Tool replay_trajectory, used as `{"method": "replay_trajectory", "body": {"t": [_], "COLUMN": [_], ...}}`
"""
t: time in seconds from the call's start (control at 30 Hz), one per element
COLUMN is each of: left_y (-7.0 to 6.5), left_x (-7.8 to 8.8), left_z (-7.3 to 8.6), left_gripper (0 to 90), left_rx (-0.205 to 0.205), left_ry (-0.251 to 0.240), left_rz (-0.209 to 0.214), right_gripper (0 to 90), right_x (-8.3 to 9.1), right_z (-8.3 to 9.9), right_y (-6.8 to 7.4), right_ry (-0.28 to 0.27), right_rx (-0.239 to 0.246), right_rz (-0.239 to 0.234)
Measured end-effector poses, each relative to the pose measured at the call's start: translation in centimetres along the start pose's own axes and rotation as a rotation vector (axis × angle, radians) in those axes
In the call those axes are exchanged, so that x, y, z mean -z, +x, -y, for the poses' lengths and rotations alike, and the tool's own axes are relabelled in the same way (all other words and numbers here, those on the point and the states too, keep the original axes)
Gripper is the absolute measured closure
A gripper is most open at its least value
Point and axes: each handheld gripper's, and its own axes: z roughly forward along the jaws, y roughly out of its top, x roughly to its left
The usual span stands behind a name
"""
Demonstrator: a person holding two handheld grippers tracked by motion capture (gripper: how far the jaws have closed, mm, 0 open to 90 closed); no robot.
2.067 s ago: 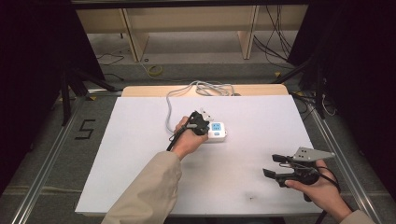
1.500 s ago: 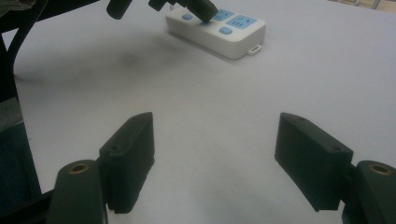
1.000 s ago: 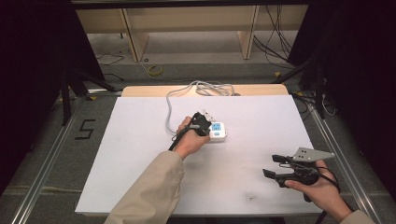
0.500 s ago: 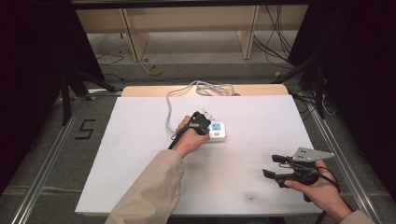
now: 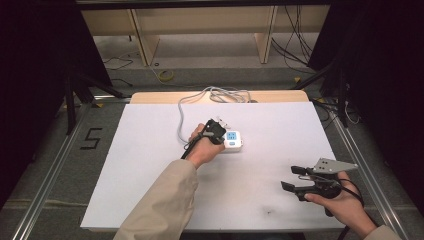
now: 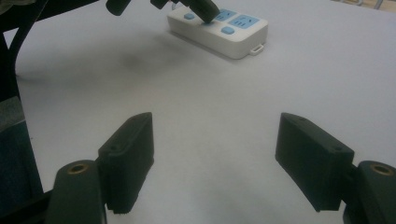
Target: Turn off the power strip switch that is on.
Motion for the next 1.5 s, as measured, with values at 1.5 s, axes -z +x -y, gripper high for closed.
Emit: {"method": "replay_trajectory", "body": {"t": [1.5], "left_y": [0.05], "left_x": [-0.14], "left_z": [-0.38], "left_gripper": [90.0], "left_rx": [0.007], "left_ry": [0.029], "left_rz": [0.001], "right_gripper": [28.4], "right_x": [0.04], "right_z": [-0.01], "right_y": [0.1], "right_ry": [0.002], "right_rx": [0.009], "right_rz": [0.0]}}
